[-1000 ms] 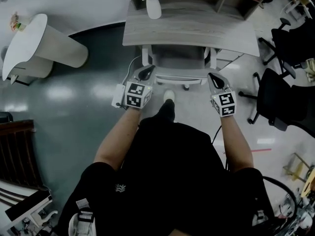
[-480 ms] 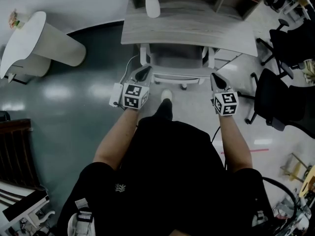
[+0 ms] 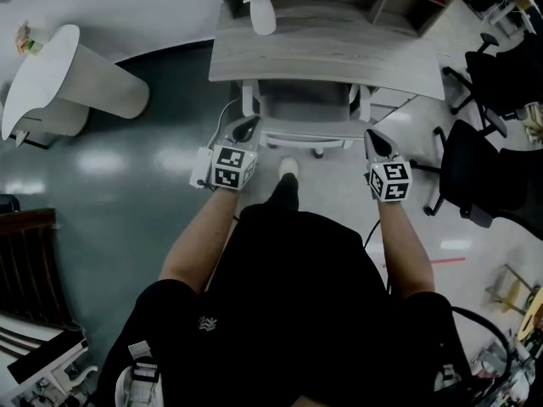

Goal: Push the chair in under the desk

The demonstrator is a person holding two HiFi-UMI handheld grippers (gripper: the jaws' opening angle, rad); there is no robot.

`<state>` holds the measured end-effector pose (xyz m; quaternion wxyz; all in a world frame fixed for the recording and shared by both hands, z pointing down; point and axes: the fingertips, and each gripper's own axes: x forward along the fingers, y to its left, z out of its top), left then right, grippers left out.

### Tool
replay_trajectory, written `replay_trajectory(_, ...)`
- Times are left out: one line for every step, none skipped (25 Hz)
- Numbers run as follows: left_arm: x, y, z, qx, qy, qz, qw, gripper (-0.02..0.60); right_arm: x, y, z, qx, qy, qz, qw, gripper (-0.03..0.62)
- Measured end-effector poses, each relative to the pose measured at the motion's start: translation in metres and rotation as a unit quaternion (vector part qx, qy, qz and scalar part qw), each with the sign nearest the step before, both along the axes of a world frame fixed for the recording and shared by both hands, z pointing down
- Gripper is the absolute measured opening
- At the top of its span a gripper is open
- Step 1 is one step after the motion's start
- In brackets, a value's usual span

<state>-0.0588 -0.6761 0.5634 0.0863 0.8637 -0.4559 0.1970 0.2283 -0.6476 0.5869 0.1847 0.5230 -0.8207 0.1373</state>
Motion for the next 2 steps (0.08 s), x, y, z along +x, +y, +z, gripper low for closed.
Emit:
replay_trajectory(0.0007,-0.0006,0.0008,0.000,-0.001,0.002,1.0000,0.006,-0.0001,-0.0011,0.0005,0.000,-0.001,0.000,1.000,0.002)
replay_trajectory(0.0014,-0.0012,0.0017,-0.001,-0.003,0.004,1.0000,0.006,-0.0003,-0.0022,0.0010,0.000,-0.001,-0.001,1.000,0.002)
